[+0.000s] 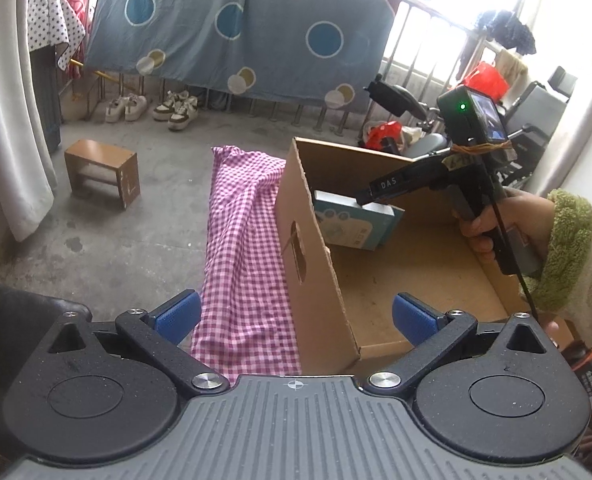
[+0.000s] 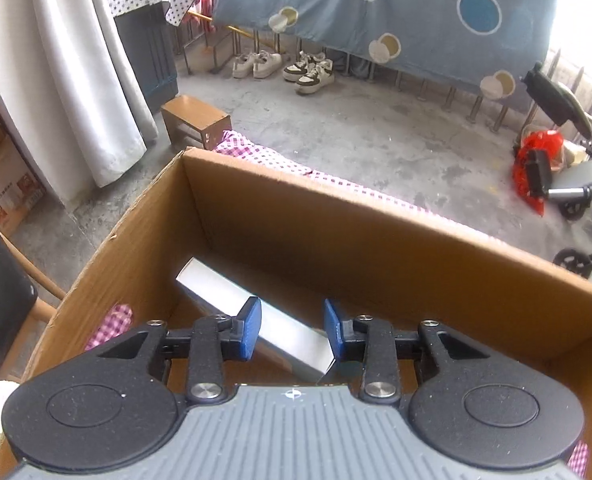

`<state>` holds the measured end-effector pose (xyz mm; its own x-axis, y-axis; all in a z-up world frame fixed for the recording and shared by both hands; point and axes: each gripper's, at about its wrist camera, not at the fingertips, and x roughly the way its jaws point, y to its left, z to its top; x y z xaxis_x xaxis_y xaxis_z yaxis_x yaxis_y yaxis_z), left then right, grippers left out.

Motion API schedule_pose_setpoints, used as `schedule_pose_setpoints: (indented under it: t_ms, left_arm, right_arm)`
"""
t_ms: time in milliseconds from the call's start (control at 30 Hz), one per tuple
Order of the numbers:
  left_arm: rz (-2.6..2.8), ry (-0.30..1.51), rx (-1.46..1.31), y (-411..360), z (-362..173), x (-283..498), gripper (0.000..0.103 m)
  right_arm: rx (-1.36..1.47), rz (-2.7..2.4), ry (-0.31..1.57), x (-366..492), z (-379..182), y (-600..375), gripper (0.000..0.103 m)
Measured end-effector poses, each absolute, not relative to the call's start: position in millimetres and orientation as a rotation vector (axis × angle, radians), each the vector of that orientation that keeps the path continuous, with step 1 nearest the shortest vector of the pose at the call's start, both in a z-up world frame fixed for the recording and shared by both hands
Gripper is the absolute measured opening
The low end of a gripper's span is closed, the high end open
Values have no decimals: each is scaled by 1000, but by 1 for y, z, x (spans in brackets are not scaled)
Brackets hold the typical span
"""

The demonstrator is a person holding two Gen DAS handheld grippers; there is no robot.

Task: Organize soft objects
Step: 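Lower the bandage box into the cardboard box and open the right gripper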

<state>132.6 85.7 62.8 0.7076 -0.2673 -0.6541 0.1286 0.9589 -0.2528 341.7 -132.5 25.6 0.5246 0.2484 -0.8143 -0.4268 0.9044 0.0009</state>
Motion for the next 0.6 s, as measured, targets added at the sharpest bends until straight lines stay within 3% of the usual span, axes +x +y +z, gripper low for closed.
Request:
schedule_pose_setpoints:
  t_ms: [400, 600]
  left_arm:
    - [-222, 757, -186, 81, 54, 126, 102]
    - [-212, 756, -187, 81, 54, 126, 102]
  right_arm:
    - [-300, 373, 843, 354, 16, -108, 37]
    - [-377, 392, 893, 351, -9, -85, 36]
